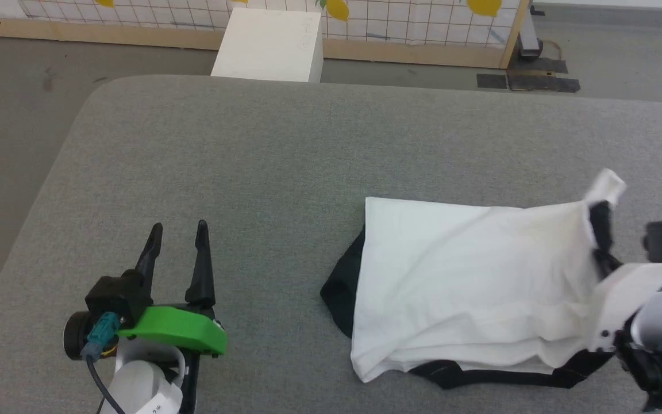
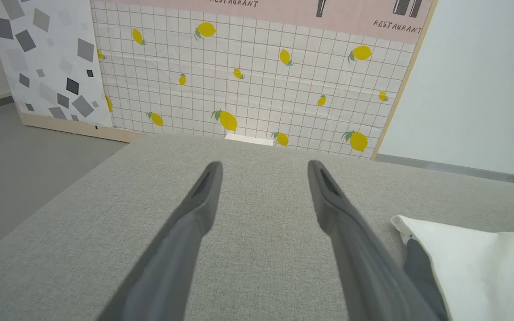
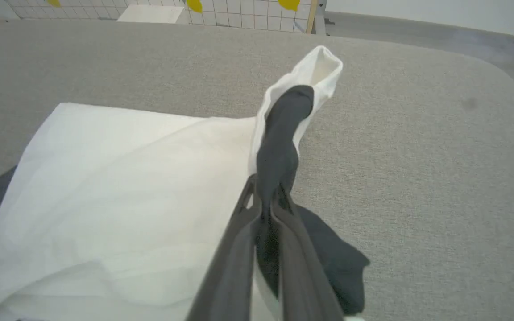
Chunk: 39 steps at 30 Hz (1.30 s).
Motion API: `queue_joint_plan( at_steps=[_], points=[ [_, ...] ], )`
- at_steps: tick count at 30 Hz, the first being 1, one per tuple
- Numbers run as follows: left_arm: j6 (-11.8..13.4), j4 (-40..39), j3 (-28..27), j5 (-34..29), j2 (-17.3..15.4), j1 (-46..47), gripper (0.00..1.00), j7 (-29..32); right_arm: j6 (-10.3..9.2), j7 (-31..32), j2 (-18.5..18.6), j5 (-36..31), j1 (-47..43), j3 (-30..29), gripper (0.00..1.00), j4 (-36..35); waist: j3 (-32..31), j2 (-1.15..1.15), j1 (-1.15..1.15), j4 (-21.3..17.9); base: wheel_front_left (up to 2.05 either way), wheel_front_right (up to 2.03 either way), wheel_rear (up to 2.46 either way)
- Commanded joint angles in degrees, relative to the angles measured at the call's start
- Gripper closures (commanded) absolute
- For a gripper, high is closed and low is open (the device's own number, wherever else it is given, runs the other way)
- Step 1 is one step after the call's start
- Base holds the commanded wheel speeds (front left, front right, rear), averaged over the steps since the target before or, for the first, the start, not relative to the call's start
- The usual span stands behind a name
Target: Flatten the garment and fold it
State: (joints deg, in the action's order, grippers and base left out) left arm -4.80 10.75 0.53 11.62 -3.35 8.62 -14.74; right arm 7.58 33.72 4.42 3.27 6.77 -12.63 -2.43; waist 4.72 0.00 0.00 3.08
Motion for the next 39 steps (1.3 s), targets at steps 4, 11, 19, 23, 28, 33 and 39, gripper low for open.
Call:
queue_joint_plan(
  at_steps=[4,11,19,23,28,33,39],
  points=[
    [-0.46,0.61,0.33,-0.6,0.38,-0.38,0.0,-0.26,-0.09,3.55,0.69,1.97,-0.76,8.96,1.0,-8.25,-0.25,0.0,0.0,0.88,0.0,0.0,0.0],
    [-0.8,0.84,0.68,-0.27,0.43,0.36,0.0,-0.26,-0.09,5.86,0.88,3.52,3.24,23.4,1.0,-8.33,0.58,0.0,0.0,2.57,0.0,0.0,0.0],
    [-0.45,0.49,1.58,0.58,0.45,1.81,0.0,-0.26,-0.09,4.12,-0.94,4.95,9.71,31.88,1.0,4.7,2.91,0.0,0.0,5.08,0.0,0.0,0.0],
    [-0.16,0.46,1.77,0.96,0.46,2.24,0.0,-0.26,-0.09,3.22,-1.36,6.3,12.43,34.37,1.0,11.38,3.85,0.0,0.0,5.92,0.0,0.0,0.0],
    [0.08,0.55,1.83,1.21,0.46,2.33,0.0,-0.26,-0.09,4.07,-1.51,9.58,14.29,36.15,0.0,17.37,4.21,0.0,0.0,6.3,0.0,0.0,0.0],
    [0.3,0.74,1.91,1.38,0.46,2.04,0.0,-0.26,-0.09,0.05,-1.53,16.09,15.02,35.88,0.0,15.34,3.71,0.0,0.0,5.94,0.0,0.0,0.0],
    [0.19,0.94,1.84,1.23,0.46,1.55,0.0,-0.26,-0.09,-16.75,-1.53,24.14,14.01,30.69,0.0,4.77,2.62,0.0,0.0,4.31,0.0,0.0,0.0]
  ],
)
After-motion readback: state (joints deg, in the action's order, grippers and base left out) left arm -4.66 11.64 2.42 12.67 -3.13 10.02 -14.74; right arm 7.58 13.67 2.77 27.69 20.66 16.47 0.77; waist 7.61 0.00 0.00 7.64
